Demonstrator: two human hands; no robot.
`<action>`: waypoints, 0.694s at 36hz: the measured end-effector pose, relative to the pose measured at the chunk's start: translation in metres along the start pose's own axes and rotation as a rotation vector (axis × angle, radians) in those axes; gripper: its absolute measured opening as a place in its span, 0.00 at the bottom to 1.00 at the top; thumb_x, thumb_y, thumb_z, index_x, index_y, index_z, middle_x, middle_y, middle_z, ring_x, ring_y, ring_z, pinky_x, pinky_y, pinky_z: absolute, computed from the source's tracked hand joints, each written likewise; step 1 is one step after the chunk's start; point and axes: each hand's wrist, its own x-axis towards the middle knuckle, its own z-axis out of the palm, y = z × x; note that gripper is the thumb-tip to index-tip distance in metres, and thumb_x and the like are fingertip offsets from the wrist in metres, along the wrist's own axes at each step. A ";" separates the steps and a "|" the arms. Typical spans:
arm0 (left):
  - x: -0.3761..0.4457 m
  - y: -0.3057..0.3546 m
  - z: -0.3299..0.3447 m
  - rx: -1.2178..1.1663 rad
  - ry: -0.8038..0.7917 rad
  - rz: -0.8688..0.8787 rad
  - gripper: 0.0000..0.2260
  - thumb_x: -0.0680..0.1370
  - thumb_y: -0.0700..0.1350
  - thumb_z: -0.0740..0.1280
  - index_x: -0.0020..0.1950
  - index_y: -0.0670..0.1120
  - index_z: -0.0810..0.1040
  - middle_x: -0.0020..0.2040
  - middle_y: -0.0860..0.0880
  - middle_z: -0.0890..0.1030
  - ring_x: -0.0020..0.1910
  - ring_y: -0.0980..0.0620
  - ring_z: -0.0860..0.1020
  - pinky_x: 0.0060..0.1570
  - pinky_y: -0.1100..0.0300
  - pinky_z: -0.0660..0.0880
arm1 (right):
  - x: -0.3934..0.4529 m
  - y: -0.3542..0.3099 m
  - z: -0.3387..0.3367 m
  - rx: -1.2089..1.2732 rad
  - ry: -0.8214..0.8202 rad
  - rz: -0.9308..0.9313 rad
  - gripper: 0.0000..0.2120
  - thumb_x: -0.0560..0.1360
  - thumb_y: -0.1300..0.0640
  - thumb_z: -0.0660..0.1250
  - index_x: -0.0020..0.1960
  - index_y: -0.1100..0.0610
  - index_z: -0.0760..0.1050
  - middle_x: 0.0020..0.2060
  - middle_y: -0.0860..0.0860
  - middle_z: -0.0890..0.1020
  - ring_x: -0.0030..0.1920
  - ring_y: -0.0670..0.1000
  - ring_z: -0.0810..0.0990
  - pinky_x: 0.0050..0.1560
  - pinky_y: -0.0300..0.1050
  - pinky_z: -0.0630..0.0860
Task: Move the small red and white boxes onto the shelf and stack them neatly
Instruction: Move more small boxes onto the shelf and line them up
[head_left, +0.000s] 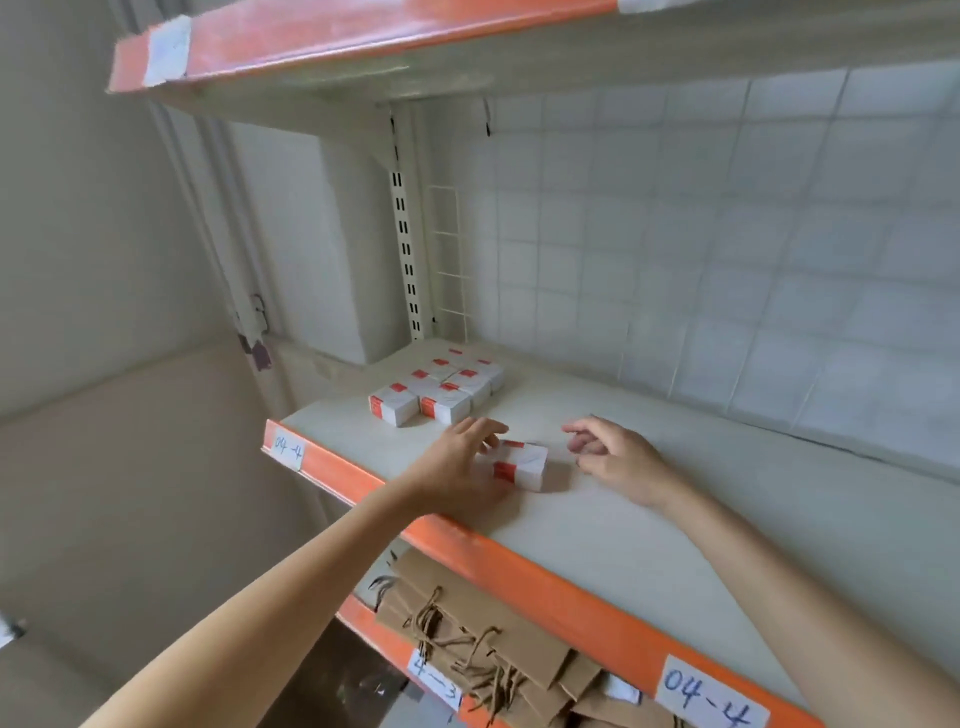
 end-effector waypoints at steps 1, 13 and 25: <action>0.006 -0.001 0.001 -0.029 -0.018 0.012 0.27 0.72 0.49 0.73 0.68 0.46 0.68 0.62 0.48 0.73 0.60 0.52 0.71 0.59 0.63 0.67 | 0.002 0.008 -0.004 -0.051 0.090 0.009 0.18 0.73 0.66 0.63 0.63 0.60 0.72 0.52 0.55 0.76 0.45 0.49 0.74 0.37 0.30 0.69; 0.018 -0.032 0.000 -0.316 -0.158 0.193 0.19 0.71 0.40 0.74 0.57 0.50 0.69 0.51 0.56 0.74 0.47 0.71 0.71 0.46 0.75 0.66 | -0.004 0.035 0.004 -0.272 0.370 -0.110 0.14 0.70 0.72 0.62 0.54 0.62 0.76 0.45 0.50 0.73 0.42 0.47 0.75 0.44 0.29 0.67; 0.052 -0.030 -0.007 -0.454 -0.228 0.191 0.10 0.77 0.52 0.66 0.54 0.49 0.75 0.38 0.50 0.77 0.34 0.58 0.70 0.36 0.67 0.67 | -0.004 0.033 0.006 -0.314 0.407 -0.101 0.15 0.71 0.71 0.63 0.56 0.61 0.75 0.45 0.50 0.74 0.40 0.45 0.75 0.46 0.36 0.71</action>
